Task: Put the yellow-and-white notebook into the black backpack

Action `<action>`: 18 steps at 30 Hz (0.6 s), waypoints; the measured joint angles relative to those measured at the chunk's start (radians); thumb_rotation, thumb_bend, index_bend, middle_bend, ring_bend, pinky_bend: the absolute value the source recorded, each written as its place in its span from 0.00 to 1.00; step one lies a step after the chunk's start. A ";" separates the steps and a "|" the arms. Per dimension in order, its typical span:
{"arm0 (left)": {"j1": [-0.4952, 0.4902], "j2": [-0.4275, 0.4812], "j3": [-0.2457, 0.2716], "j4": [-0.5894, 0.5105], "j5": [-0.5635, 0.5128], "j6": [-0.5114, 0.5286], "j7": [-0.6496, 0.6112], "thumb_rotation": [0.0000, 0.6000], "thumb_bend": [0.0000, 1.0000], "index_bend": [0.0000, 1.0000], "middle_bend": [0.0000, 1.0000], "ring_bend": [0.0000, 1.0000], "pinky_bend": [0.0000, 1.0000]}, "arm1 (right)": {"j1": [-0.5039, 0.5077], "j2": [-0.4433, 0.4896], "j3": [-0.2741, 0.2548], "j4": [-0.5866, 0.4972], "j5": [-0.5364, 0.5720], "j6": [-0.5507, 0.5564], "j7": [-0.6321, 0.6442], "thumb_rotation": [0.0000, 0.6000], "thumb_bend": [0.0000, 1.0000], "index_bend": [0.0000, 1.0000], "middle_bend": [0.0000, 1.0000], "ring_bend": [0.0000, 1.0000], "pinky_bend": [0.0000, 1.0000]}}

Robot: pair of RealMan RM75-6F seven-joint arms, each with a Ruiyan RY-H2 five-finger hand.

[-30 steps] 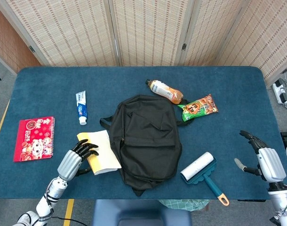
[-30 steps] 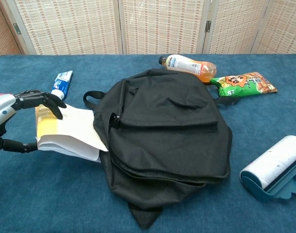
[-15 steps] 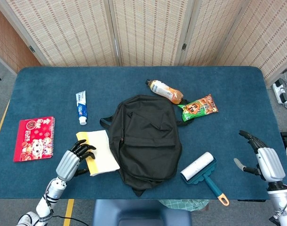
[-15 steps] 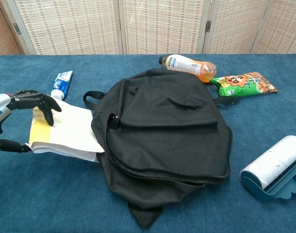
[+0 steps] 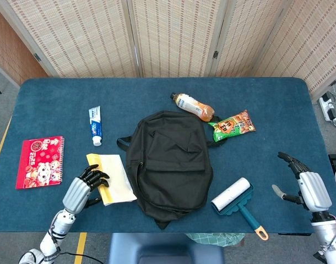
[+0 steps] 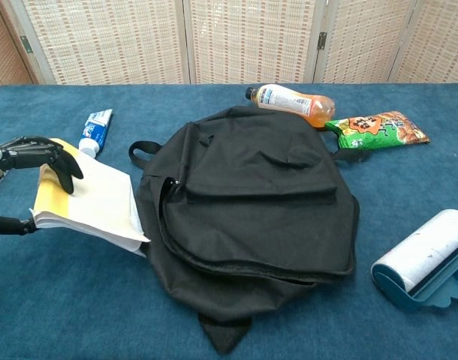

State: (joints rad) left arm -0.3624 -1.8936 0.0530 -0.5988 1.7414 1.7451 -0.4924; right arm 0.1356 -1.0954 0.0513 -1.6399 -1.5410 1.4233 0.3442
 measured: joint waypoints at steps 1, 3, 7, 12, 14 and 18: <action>0.002 -0.001 -0.002 0.004 -0.001 0.008 -0.001 1.00 0.48 0.68 0.46 0.39 0.24 | 0.001 0.000 0.000 -0.001 -0.001 -0.001 -0.002 1.00 0.31 0.15 0.21 0.21 0.28; 0.005 -0.001 -0.009 0.012 -0.004 0.028 -0.002 1.00 0.48 0.69 0.47 0.40 0.24 | 0.004 0.000 -0.001 -0.003 -0.005 -0.004 -0.009 1.00 0.31 0.15 0.21 0.21 0.28; 0.010 0.008 -0.024 0.019 -0.013 0.066 0.000 1.00 0.48 0.69 0.49 0.40 0.24 | 0.013 0.001 -0.002 -0.015 -0.015 -0.013 -0.029 1.00 0.31 0.15 0.21 0.21 0.28; 0.016 0.034 -0.045 0.013 -0.023 0.111 0.017 1.00 0.48 0.70 0.49 0.41 0.24 | 0.036 0.001 -0.006 -0.036 -0.035 -0.040 -0.061 1.00 0.31 0.15 0.21 0.21 0.28; 0.016 0.046 -0.051 0.006 -0.023 0.129 0.028 1.00 0.48 0.70 0.50 0.41 0.24 | 0.049 0.000 -0.008 -0.047 -0.044 -0.057 -0.076 1.00 0.31 0.15 0.21 0.21 0.28; 0.016 0.076 -0.062 -0.024 -0.020 0.176 0.055 1.00 0.48 0.70 0.50 0.41 0.24 | 0.080 -0.009 -0.013 -0.070 -0.066 -0.100 -0.104 1.00 0.31 0.18 0.22 0.21 0.28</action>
State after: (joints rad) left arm -0.3463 -1.8173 -0.0090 -0.6228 1.7213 1.9209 -0.4376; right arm 0.2160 -1.1041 0.0380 -1.7097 -1.6072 1.3235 0.2406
